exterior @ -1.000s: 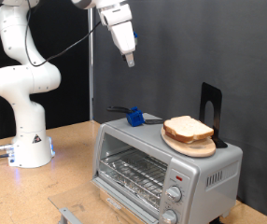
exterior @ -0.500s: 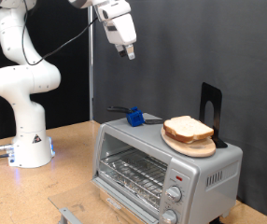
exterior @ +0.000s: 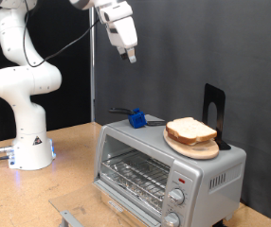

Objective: Make a piece of toast with the oven

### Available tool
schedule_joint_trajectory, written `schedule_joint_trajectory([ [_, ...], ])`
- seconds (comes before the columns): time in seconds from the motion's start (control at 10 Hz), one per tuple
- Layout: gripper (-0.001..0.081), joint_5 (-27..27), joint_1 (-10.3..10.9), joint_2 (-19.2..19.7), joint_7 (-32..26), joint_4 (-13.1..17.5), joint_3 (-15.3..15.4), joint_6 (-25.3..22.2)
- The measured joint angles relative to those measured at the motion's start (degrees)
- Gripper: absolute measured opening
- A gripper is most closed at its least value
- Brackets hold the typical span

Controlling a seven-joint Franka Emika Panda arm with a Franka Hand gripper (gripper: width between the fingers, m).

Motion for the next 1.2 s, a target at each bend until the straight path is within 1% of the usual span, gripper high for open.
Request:
schedule_joint_trajectory([
  [0.1, 0.08, -0.8, 0.0, 0.5, -0.4, -1.7, 0.4, 2.6],
  [0.5, 0.08, -1.2, 0.1, 4.2, -3.0, -5.7, 1.0, 7.6],
  [0.8, 0.08, -0.3, 0.1, 7.8, -3.0, -7.2, 1.7, 11.2],
  [1.2, 0.08, 1.8, 0.7, 11.7, -3.8, -7.9, 2.7, 14.6],
])
